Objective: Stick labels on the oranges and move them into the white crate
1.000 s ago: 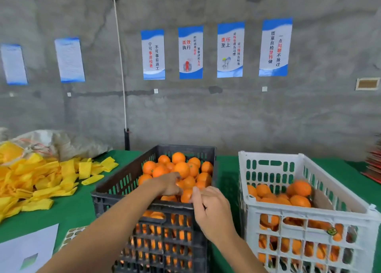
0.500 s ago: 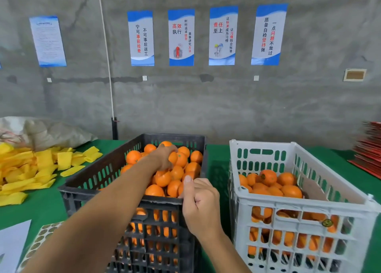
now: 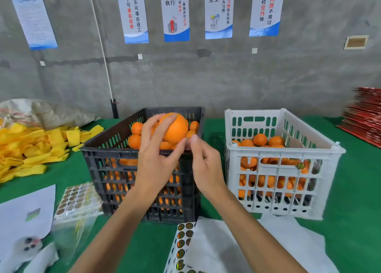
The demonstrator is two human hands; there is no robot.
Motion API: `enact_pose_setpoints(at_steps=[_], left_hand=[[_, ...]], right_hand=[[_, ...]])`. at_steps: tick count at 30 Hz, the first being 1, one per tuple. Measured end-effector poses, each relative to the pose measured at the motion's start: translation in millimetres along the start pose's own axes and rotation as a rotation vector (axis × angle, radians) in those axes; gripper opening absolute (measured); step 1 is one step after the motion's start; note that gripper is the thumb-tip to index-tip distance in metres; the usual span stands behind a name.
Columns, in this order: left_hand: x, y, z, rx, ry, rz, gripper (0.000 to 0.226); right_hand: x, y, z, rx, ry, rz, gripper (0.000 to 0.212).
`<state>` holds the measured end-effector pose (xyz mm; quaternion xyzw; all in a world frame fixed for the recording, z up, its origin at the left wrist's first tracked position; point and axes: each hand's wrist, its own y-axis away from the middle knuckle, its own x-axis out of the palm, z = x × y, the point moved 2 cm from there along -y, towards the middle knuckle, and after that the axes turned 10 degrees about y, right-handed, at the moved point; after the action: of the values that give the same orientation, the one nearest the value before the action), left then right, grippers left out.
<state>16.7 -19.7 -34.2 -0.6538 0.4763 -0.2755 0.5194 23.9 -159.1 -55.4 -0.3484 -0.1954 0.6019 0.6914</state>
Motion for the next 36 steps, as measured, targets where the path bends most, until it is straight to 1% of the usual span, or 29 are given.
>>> enact_pose_setpoints(at_steps=[1,3,5,6,7,9,10,12,14,16,19,22,24,26,27,29,30,31,32,34,35,36], left_hand=[[-3,15,-7,0.052,0.001,-0.025,0.056],[-5,45,-16,0.145,0.009,-0.023,0.054],[-4,76,-15,0.179,0.024,0.048,0.054],[-3,93,-10,0.154,0.043,0.105,0.056],[-2,110,-5,0.095,0.075,0.172,0.059],[2,148,4,-0.109,0.180,0.293,0.064],[4,167,9,-0.223,0.250,0.324,0.064],[7,198,18,-0.449,0.355,0.339,0.060],[10,215,27,-0.658,0.414,0.386,0.063],[12,224,33,-0.754,0.425,0.452,0.067],[12,226,34,-0.780,0.422,0.477,0.068],[13,225,29,-0.742,0.400,0.491,0.065],[13,224,26,-0.696,0.382,0.490,0.063],[12,224,26,-0.685,0.368,0.485,0.064],[12,224,25,-0.692,0.367,0.480,0.064],[11,223,24,-0.689,0.346,0.467,0.064],[10,223,24,-0.675,0.320,0.461,0.063],[10,221,22,-0.661,0.295,0.455,0.062],[8,220,21,-0.650,0.281,0.447,0.061],[6,220,20,-0.641,0.293,0.420,0.061],[6,221,19,-0.656,0.313,0.400,0.062],[5,222,19,-0.695,0.344,0.375,0.063]], right_hand=[[-3,11,3,-0.052,0.043,-0.020,0.043],[-9,39,3,-0.159,0.194,-0.050,0.037],[-17,70,-7,-0.216,0.331,-0.028,0.034],[-21,86,-14,-0.195,0.367,0.017,0.034],[-26,101,-23,-0.154,0.401,0.079,0.033],[-35,127,-42,-0.059,0.504,0.267,0.032],[-39,138,-51,-0.008,0.579,0.378,0.031],[-48,157,-68,0.104,0.755,0.571,0.031],[-62,173,-79,0.181,0.851,0.690,0.041],[-78,186,-83,0.222,0.890,0.787,0.052],[-110,194,-84,0.261,0.931,0.842,0.056],[-149,194,-85,0.304,1.044,0.902,0.053],[-171,192,-86,0.331,1.157,0.897,0.048],[-179,183,-84,0.296,1.271,0.821,0.051],[-176,177,-82,0.259,1.234,0.755,0.053],[-157,164,-72,0.245,0.956,0.685,0.047],[-143,158,-69,0.283,0.789,0.716,0.051],[-129,156,-68,0.323,0.651,0.794,0.060],[-115,155,-69,0.337,0.582,0.883,0.073],[-94,157,-76,0.288,0.605,1.029,0.095],[-88,161,-80,0.254,0.626,1.077,0.100],[-85,165,-85,0.242,0.625,1.104,0.101]])
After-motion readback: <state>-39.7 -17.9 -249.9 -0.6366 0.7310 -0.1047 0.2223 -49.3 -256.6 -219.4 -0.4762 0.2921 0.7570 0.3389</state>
